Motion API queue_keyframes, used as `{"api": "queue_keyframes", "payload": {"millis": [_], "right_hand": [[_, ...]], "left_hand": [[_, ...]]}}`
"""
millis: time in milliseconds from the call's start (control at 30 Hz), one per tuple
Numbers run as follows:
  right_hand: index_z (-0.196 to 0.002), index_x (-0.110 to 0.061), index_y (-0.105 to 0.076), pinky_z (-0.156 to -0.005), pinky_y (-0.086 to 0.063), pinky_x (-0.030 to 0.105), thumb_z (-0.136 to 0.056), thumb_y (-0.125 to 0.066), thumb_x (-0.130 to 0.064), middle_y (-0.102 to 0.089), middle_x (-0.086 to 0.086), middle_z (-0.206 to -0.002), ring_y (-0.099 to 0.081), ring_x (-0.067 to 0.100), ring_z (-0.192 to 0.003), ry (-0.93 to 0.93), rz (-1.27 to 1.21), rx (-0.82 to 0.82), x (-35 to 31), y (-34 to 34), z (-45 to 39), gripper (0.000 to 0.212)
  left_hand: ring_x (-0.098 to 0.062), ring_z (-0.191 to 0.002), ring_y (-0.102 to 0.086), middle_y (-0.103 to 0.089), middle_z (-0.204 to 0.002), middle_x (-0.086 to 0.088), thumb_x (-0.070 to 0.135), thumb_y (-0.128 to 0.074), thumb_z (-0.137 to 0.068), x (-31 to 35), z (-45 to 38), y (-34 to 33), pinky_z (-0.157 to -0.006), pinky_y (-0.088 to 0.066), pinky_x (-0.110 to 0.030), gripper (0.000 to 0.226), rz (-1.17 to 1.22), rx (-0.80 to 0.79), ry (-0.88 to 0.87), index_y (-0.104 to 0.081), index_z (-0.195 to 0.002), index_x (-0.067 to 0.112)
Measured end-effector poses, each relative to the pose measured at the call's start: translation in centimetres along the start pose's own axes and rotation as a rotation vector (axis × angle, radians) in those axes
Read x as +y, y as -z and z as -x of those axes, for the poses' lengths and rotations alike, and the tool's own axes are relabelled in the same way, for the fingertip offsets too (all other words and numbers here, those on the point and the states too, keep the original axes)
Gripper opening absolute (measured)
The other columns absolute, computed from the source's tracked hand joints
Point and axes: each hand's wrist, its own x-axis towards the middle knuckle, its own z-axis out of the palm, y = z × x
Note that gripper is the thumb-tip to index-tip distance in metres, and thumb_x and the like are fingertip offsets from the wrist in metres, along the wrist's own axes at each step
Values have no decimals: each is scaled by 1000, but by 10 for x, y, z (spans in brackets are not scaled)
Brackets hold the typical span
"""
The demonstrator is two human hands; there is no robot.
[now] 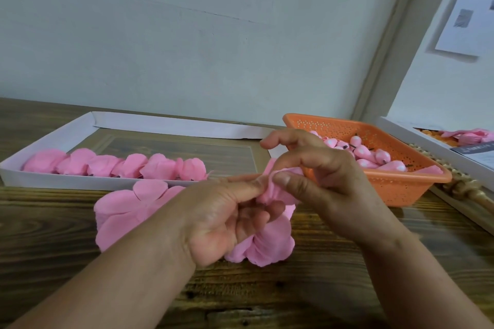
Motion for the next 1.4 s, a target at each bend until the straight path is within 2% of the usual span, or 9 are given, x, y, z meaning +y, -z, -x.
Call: {"api": "queue_keyframes", "payload": {"millis": [167,367,533,667,767,933,1033,1233,1400], "right_hand": [[-85,-11,-66,-107,-32,34,-67,-76,-17,-54,3,-124,-47,17,-125,-65,-77,-77,-5,8,1,21],[-87,-17,-64,-108,-30,37,-66,-78,-17,-47,-3,-135,-40,13,-132,-43,-3,-125,-5,12,2,25],[-98,-18,-59,-112,-26,53,-63,-64,9,-39,4,-145,-33,16,-138,-18,-88,21,-2,20,5,44],[-118,-32,-56,-113,-26,40,-69,-72,-4,-23,-6,-155,-24,10,-141,25,69,-53,-1,13,4,58],[-122,-33,-54,-114,-26,38,-73,-74,-18,-21,-3,-155,-25,12,-142,84,115,-18,-4,2,0,55],[-108,-34,-61,-111,-16,62,-77,-71,-33,-26,-4,-152,-25,8,-141,123,152,-8,-8,-6,-2,33],[-87,-31,-65,-111,-20,58,-74,-75,-24,-36,-3,-147,-32,8,-138,104,63,57,-9,-8,-3,18],[-95,-23,-63,-105,-25,12,-68,-72,1,-31,-7,-148,-24,3,-140,57,74,-97,-11,-4,0,37],[-95,-14,-62,-103,-24,8,-65,-64,11,-31,-6,-147,-21,5,-142,79,111,-127,-12,-2,0,40]], "left_hand": [[-6,-37,-55,-58,-48,-5,9,-67,-59,3,1,-2,-30,-38,-9,16,127,65,-1,-68,-43,7],[-7,-33,-52,-52,-48,-6,5,-69,-52,8,4,-1,-25,-34,-11,8,285,61,59,-65,-49,-1],[-6,-31,-51,-49,-53,-3,4,-67,-53,17,6,0,-25,-32,-10,28,416,23,77,-60,-79,2],[-3,-29,-47,-53,-70,-2,6,-66,-57,20,7,1,-24,-30,-9,58,484,-29,89,-59,-115,6],[-4,-26,-43,-54,-54,-4,8,-66,-62,18,7,1,-25,-28,-7,27,464,-132,138,-66,-85,-5],[-2,-29,-39,-47,-41,-1,-2,-64,-48,10,12,-6,-34,-19,-1,5,334,-135,65,-68,-51,-1],[-3,-41,-44,-54,-55,-6,-4,-65,-41,5,11,-6,-26,-27,-6,36,342,-105,67,-74,-75,-1],[-1,-32,-36,-50,-44,4,3,-68,-50,5,11,-8,-35,-17,-3,5,231,-103,4,-70,-47,7],[-1,-30,-33,-45,-42,6,11,-73,-45,5,11,-7,-38,-14,-5,6,198,-77,30,-70,-49,10]]}}
